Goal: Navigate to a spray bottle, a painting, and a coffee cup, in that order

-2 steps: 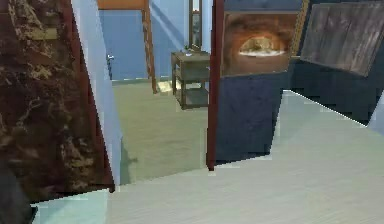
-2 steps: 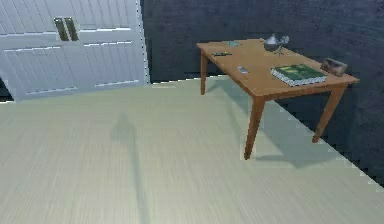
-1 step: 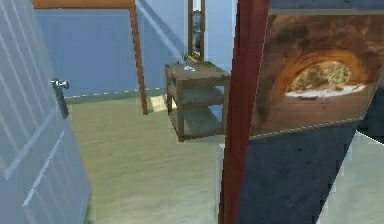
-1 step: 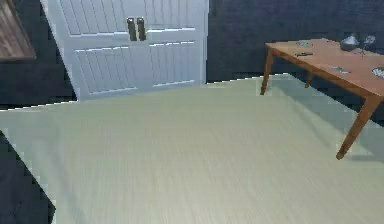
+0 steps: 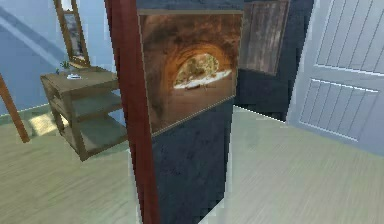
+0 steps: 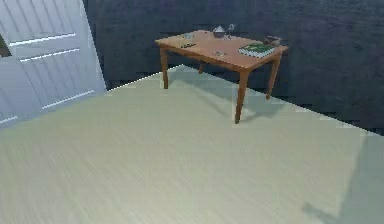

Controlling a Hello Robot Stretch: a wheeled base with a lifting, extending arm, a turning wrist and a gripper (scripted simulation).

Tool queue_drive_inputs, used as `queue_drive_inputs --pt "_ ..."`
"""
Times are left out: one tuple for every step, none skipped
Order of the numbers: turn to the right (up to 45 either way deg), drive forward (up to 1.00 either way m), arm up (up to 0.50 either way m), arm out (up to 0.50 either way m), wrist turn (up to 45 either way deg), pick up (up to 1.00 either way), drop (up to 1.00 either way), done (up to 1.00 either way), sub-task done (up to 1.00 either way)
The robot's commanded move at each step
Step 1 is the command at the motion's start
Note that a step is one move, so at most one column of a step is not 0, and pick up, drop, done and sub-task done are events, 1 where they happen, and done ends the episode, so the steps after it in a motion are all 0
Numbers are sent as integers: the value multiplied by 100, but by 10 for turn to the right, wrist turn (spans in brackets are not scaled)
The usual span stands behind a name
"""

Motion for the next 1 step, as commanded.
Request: queue_drive_inputs --pt "0 0 0 0 0 0 0 0 100"
